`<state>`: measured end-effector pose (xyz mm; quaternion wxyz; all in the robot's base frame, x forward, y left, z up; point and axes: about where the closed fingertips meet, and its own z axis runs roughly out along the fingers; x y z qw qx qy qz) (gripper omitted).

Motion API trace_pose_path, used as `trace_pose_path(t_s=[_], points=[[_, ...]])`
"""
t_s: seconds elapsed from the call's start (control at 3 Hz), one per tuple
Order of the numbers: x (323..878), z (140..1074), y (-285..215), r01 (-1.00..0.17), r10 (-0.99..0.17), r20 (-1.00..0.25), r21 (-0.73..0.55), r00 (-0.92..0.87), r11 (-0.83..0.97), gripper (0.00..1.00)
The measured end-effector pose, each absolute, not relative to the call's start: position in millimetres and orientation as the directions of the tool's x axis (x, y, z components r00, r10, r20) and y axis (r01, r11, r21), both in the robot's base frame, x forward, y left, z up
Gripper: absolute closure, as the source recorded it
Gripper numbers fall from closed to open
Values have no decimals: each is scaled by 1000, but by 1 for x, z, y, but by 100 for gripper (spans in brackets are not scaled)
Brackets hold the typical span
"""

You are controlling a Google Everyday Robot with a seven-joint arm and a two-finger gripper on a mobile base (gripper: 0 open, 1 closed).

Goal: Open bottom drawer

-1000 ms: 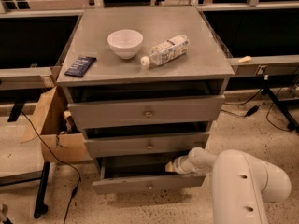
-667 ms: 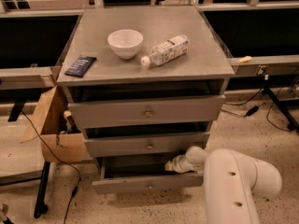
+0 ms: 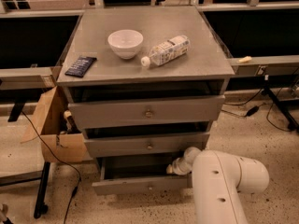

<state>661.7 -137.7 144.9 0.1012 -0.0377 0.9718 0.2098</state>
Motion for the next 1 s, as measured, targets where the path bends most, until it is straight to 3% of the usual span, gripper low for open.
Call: trace_pose_path(t_s=[1.0], points=[[656,145,-141,-110,-34,-194,393,-980,913,100]])
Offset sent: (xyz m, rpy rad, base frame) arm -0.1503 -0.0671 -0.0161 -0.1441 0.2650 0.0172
